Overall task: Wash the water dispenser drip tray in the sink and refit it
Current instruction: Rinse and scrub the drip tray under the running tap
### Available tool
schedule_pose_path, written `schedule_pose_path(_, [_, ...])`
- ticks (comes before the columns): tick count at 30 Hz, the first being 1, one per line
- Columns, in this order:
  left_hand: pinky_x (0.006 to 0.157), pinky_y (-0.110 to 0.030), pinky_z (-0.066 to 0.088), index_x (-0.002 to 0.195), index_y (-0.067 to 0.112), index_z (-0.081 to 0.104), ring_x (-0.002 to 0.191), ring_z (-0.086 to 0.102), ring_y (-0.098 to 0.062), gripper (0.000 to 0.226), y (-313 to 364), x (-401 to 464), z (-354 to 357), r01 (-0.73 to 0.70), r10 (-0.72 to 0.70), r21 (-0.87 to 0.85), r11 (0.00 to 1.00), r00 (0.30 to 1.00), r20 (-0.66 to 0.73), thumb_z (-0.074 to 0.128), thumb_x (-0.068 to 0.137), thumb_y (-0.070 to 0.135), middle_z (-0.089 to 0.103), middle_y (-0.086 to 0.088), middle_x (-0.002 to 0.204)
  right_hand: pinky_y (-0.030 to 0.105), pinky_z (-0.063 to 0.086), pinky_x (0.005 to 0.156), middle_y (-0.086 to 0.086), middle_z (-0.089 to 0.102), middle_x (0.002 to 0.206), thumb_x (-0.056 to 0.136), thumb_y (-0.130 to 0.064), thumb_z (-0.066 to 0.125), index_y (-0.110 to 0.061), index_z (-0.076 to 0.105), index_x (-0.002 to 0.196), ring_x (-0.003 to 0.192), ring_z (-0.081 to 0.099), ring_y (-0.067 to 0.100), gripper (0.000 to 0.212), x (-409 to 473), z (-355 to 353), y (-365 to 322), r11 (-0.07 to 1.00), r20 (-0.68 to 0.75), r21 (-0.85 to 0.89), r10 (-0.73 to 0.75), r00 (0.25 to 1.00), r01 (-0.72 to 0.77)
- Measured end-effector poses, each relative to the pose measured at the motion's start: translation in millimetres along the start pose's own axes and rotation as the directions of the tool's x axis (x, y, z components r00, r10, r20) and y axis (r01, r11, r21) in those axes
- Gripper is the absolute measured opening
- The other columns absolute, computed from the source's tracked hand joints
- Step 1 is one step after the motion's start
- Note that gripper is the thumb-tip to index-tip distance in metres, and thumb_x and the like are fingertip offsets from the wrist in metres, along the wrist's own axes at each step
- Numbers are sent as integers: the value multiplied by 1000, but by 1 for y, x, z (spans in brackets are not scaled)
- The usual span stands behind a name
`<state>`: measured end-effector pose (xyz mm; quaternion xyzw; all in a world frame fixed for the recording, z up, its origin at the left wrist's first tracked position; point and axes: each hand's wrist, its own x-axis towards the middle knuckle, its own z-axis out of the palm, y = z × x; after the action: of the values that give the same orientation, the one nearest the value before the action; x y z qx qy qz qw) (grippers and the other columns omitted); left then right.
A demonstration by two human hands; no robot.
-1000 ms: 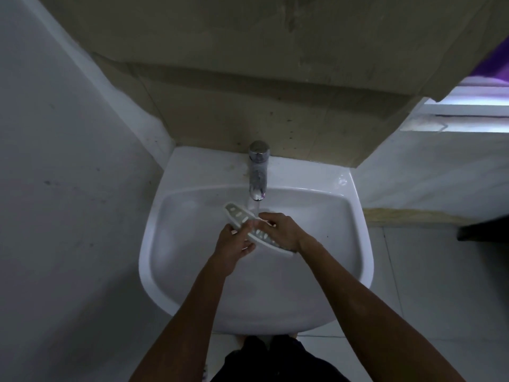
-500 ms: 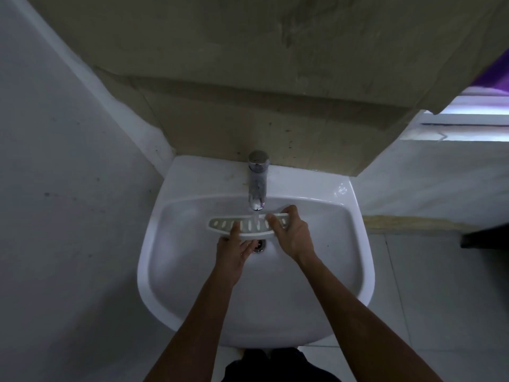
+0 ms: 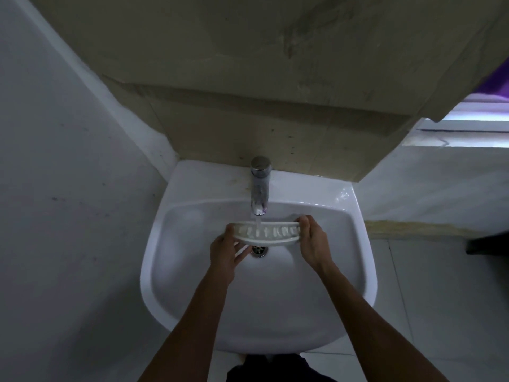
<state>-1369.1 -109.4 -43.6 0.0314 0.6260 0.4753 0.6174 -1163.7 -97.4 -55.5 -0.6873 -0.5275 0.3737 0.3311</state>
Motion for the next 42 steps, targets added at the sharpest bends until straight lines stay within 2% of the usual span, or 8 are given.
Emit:
schedule_pose_path(4, [58,-28,58,121,9,58,81,69,-22,32,-7,-2,-2,-28,28,-9,1000,1000,2,58,96,29,68,-14,104,26,47,55,0,61,71,107,-29,37,-18,62,89,59,55,17,32,2,-11,-1,998,-28,50,-32,999,33])
schedule_pose_path(9, [73,-30,56,122,20,61,94,68,-23,30,-4,-7,-4,-66,65,49,997,997,29,62,93,29,69,-9,110,32,51,43,7,66,78,105,-28,45,-15,67,101,58,59,16,26,5,-21,-2,987,6,161,-8,1000,7])
schedule_pose_path(20, [78,-32,53,122,17,62,93,63,-25,33,21,-9,-18,-164,153,151,975,985,83,58,91,7,66,-11,108,21,54,62,5,67,95,105,-16,43,-21,64,108,78,63,15,22,1,-18,-3,980,78,199,9,997,-25])
schedule_pose_path(25, [75,-33,54,115,15,63,98,62,-28,25,19,-16,-26,-154,142,141,978,986,88,52,94,9,64,-13,109,42,56,75,-1,70,95,98,-19,44,-25,64,102,86,65,22,21,-4,-19,-2,989,62,146,-34,998,24])
schedule_pose_path(33, [80,-33,53,95,16,69,99,61,-25,23,14,-29,-34,-235,217,190,953,970,111,50,93,4,64,-12,110,47,56,75,0,67,88,88,-23,43,-25,66,96,81,62,23,24,-19,-26,-2,988,29,134,-86,996,82])
schedule_pose_path(36, [82,-32,52,99,16,68,98,59,-21,20,11,-34,-36,-281,254,208,937,956,149,53,93,4,65,-8,109,42,54,75,2,66,87,85,-22,41,-25,67,94,79,60,23,27,-25,-29,-8,986,22,148,-82,996,78])
schedule_pose_path(40, [84,-27,51,120,9,60,96,61,-17,30,11,-43,-39,-335,295,237,912,937,188,55,92,-1,67,-7,109,14,43,77,4,66,100,87,-21,36,-19,68,94,88,56,7,33,-31,-34,-20,977,-5,163,-136,991,135])
schedule_pose_path(42, [89,-29,49,121,11,57,97,62,-14,32,15,-49,-41,-352,302,241,905,927,222,55,92,-1,67,-6,113,9,40,77,3,65,102,87,-21,35,-16,68,94,90,55,4,35,-32,-36,-26,974,-7,169,-153,988,152])
